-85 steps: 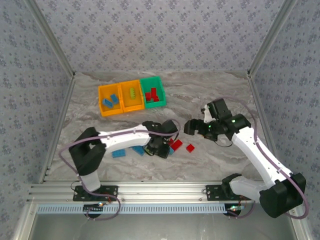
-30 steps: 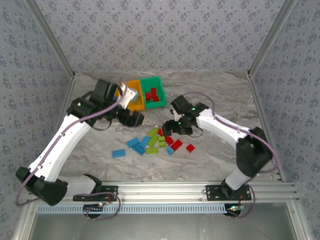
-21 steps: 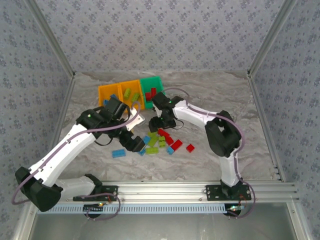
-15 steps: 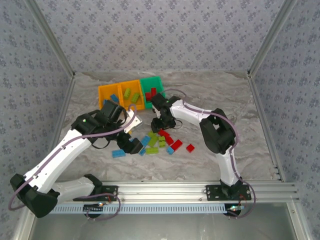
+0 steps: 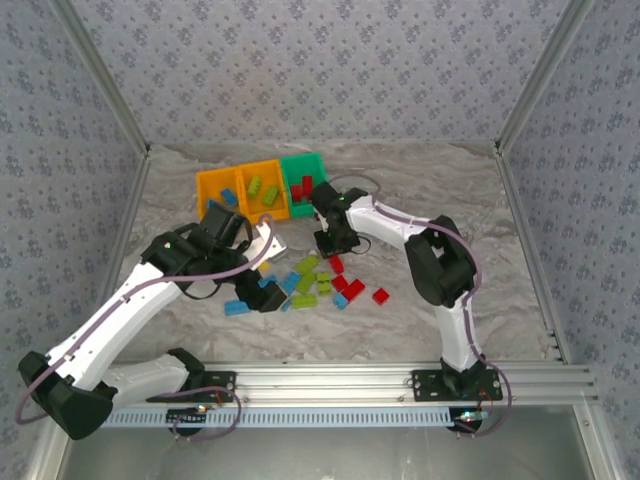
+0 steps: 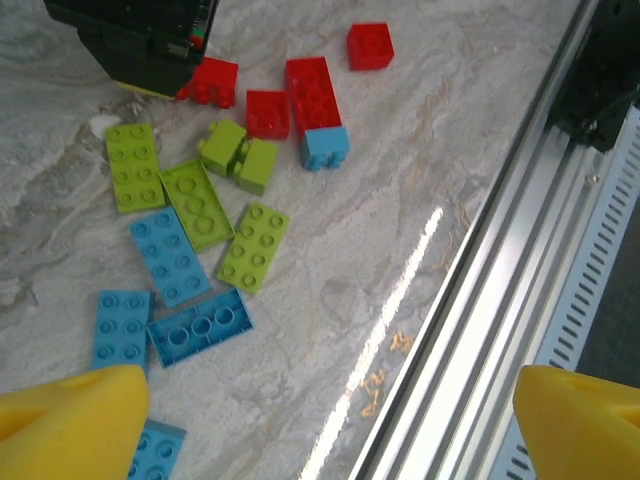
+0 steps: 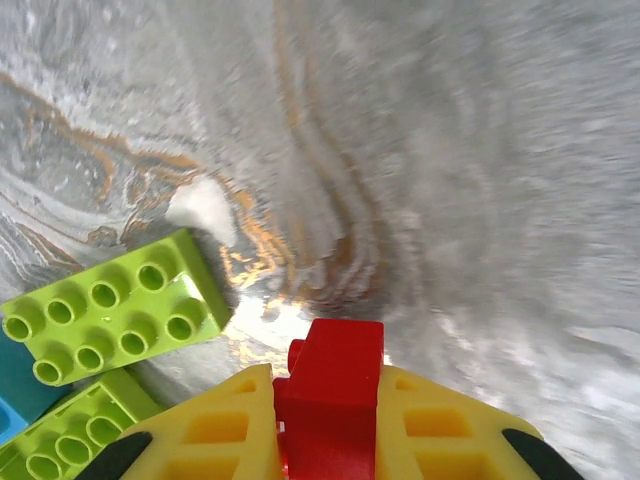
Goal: Sort the legos into containers by color
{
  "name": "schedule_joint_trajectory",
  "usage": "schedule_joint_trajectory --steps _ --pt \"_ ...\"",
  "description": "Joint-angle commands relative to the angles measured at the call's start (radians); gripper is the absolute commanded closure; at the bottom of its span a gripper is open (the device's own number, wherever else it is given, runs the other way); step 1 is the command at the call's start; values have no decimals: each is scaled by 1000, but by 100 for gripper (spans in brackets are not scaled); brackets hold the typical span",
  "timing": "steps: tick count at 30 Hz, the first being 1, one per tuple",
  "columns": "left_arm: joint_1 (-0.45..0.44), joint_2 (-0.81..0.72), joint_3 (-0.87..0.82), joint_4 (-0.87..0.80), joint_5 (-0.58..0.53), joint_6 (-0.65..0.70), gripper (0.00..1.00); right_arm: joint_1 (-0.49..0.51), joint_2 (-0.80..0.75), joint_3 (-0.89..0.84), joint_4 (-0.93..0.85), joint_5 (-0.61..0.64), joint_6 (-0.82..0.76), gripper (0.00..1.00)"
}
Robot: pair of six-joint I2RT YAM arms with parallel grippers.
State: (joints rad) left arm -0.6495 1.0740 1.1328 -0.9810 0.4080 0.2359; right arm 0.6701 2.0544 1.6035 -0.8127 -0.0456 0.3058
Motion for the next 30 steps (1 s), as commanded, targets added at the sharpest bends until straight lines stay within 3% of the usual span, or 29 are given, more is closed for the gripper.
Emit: schedule_joint_trajectory --steps 1,3,7,12,19,21,23,24,30 --pt "-4 -55 -16 102 -9 -61 5 -26 -132 36 -21 51 8 81" --pt "-5 -92 -39 186 -53 -133 4 -38 -199 41 41 52 6 81" --pt "-1 -156 -110 375 -105 -293 1 -50 -296 -24 329 59 5 81" --pt "2 -112 -98 365 -133 -410 1 -56 -184 58 515 121 -26 83" --pt "3 -91 -98 342 -249 -610 1 -73 76 323 490 184 -88 83" --pt "2 -87 -97 341 -254 -645 1 -76 149 422 431 184 -103 78" --pt "3 -77 -88 325 -255 -666 1 -79 214 535 345 191 -116 57" --pt "2 -72 -85 314 -258 -667 1 -80 234 575 313 192 -122 52" --pt "2 -7 -47 204 -329 -705 1 -93 197 628 221 143 -182 49"
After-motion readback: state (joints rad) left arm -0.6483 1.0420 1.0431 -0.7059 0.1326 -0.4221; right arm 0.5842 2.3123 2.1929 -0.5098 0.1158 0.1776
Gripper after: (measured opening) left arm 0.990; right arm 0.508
